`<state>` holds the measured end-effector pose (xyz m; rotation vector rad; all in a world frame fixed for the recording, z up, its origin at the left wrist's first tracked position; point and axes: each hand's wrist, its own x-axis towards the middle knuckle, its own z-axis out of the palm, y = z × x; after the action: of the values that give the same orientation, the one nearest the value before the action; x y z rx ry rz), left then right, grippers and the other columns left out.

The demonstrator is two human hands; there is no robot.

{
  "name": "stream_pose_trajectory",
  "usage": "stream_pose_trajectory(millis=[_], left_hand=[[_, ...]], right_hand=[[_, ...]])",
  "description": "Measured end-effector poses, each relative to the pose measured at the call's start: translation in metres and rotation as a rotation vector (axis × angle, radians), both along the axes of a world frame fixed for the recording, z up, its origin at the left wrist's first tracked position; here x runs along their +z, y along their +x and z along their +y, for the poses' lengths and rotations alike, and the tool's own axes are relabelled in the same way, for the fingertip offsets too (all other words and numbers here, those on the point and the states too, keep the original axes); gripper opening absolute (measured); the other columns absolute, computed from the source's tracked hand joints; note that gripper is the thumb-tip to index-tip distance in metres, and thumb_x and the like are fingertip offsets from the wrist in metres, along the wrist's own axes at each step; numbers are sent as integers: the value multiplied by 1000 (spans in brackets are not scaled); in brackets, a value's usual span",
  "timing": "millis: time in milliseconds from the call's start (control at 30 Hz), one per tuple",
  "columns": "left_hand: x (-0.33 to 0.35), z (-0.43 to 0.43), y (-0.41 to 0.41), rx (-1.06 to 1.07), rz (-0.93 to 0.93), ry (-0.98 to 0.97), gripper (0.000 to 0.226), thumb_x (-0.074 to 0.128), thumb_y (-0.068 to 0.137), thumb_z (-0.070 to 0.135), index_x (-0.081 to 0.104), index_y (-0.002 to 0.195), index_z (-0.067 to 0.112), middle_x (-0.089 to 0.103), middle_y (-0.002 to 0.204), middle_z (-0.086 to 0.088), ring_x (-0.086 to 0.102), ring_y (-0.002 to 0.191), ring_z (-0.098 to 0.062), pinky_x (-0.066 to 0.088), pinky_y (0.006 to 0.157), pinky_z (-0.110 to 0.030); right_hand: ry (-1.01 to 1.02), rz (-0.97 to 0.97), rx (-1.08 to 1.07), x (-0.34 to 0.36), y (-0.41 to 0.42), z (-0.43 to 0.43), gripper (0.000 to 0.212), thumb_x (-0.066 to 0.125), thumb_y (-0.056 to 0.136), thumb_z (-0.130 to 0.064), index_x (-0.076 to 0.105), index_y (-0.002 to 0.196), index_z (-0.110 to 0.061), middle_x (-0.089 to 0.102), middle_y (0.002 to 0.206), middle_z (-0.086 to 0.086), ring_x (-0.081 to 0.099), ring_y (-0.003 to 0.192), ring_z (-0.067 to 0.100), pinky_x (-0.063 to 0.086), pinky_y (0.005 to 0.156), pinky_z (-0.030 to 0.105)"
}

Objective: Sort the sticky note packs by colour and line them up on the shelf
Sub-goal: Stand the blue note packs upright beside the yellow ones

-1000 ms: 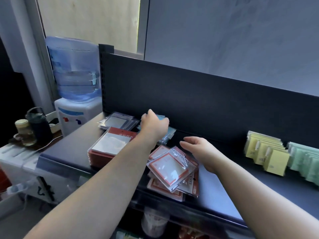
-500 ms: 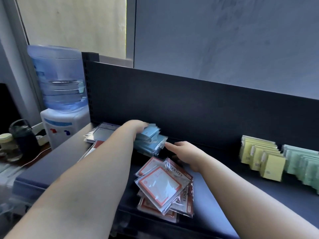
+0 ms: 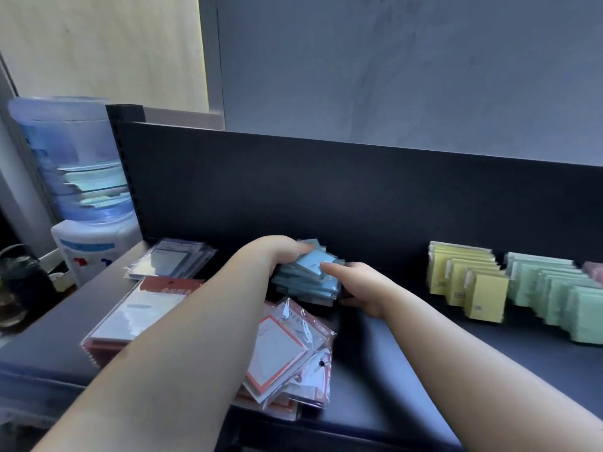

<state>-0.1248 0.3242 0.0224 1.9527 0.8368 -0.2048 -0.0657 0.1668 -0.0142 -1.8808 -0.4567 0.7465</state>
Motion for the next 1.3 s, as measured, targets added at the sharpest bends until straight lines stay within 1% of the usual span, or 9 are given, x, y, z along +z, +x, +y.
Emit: stream_pose_trajectory(millis=[267, 567, 667, 733, 767, 933, 1033, 1167, 1300], left_hand=[[5, -74, 23, -205, 76, 273, 64, 38, 94, 61, 56, 130, 12, 57, 132, -7, 56, 116, -27, 40, 105, -41], [-14, -137, 22, -221, 29, 254, 65, 41, 91, 63, 58, 130, 14, 58, 133, -5, 55, 119, -25, 39, 106, -40], [-34, -148, 15, -166, -89, 107, 89, 53, 66, 74, 48, 136, 19, 59, 129, 2, 58, 113, -21, 43, 103, -38], [-47, -156, 10, -78, -207, 18, 92, 58, 65, 68, 32, 141, 22, 59, 127, 4, 58, 111, -18, 44, 99, -34], [-53, -159, 8, -43, -270, -15, 85, 59, 71, 63, 29, 140, 24, 58, 126, 5, 58, 110, -16, 44, 99, -34], [-68, -171, 3, 31, -459, 52, 89, 51, 65, 70, 32, 143, 33, 49, 141, 5, 50, 125, -16, 38, 109, -40], [-72, -179, 0, 32, -479, 207, 83, 50, 80, 63, 20, 151, 31, 31, 151, 4, 28, 140, -19, 24, 117, -43], [-85, -179, 0, 68, -632, 161, 73, 40, 69, 88, 50, 123, 40, 59, 127, 5, 50, 124, -22, 40, 105, -48], [-70, -183, 0, 139, -730, 116, 55, 39, 77, 70, 66, 94, 26, 70, 101, -2, 64, 100, -25, 50, 90, -49]], right_hand=[[37, 30, 11, -5, 18, -77, 17, 60, 90, -37, 63, 101, -25, 71, 93, -5, 63, 84, 14, 46, 75, 30], [105, 101, 86, -8, 30, -145, 15, 57, 90, -19, 65, 102, -21, 72, 82, -6, 63, 77, 13, 45, 82, 31], [134, 126, 82, -11, 34, -157, 58, 66, 79, -23, 48, 134, -13, 70, 107, -3, 68, 88, 11, 53, 76, 28], [123, 80, 80, -15, 38, -164, 100, 74, 66, -33, 21, 150, -25, 55, 134, -8, 63, 108, 12, 55, 84, 32], [115, 22, 89, -14, 37, -166, 103, 75, 68, -34, 15, 151, -32, 45, 140, -14, 56, 116, 10, 51, 92, 34], [47, -370, 97, -3, 25, -172, 60, 67, 85, -27, 43, 139, -27, 51, 137, -5, 53, 115, 9, 41, 97, 23], [-53, -576, 104, -7, 22, -170, 59, 72, 81, -35, 49, 134, -23, 28, 154, 5, 25, 142, 12, 23, 110, 23], [-9, -712, 70, -11, 24, -173, 38, 76, 79, -29, 57, 110, -18, 32, 151, 0, 29, 138, 10, 23, 104, 18], [42, -730, 80, -10, 32, -178, 21, 72, 82, -24, 60, 97, -15, 50, 134, -2, 45, 120, 9, 30, 93, 18]])
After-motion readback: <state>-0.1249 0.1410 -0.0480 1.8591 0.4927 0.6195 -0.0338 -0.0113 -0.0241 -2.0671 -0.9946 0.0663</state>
